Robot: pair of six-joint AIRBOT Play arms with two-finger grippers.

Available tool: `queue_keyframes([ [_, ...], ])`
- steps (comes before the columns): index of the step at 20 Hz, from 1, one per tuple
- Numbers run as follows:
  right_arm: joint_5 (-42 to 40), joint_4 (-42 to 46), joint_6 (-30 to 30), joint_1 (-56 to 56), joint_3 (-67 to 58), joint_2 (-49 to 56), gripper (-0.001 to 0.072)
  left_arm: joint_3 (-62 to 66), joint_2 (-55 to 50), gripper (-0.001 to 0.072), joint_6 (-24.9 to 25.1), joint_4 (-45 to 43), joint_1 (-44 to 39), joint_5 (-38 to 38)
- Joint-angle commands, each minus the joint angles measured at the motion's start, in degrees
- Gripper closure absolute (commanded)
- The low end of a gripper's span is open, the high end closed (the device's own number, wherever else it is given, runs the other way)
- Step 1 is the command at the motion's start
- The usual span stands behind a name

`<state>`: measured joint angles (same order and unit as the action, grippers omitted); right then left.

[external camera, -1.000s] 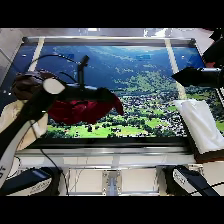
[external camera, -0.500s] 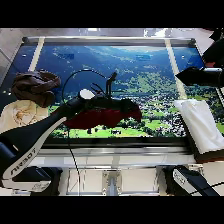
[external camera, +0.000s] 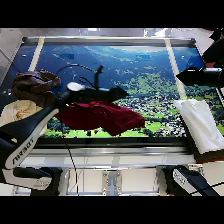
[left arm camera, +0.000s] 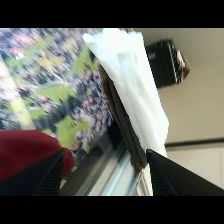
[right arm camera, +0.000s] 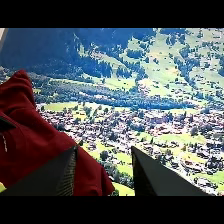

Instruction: Fold the shirts.

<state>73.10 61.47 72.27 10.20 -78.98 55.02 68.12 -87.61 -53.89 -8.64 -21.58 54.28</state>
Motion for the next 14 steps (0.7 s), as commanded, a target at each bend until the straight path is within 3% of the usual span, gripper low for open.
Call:
queue_keyframes([
  [1, 0.44, 0.00, 0.04, -0.07, -0.04, 0.04, 0.0343, 0.07, 0.04, 0.0125, -3.91, -4.52, 15.08, 13.20],
  [4, 0.92, -0.24, 0.09, -0.07, -0.02, 0.20, 0.0342, 0.02, 0.04, 0.0126, -16.02, -27.76, 24.79, 20.28],
  [6, 1.53, -0.37, 0.24, -0.09, 0.02, 0.66, 0.0342, -0.24, -0.07, 0.0126, -21.24, -40.04, 25.70, 21.64],
  [10, 2.89, -3.80, 0.46, -0.13, 0.09, 2.36, 0.0342, -0.24, -0.22, 0.0126, -16.39, -39.93, 20.94, 17.51],
  [14, 2.99, -6.27, 0.57, -0.13, 0.11, 2.89, 0.0343, -0.22, -1.77, 0.0126, -16.39, -39.93, 14.34, 8.37],
])
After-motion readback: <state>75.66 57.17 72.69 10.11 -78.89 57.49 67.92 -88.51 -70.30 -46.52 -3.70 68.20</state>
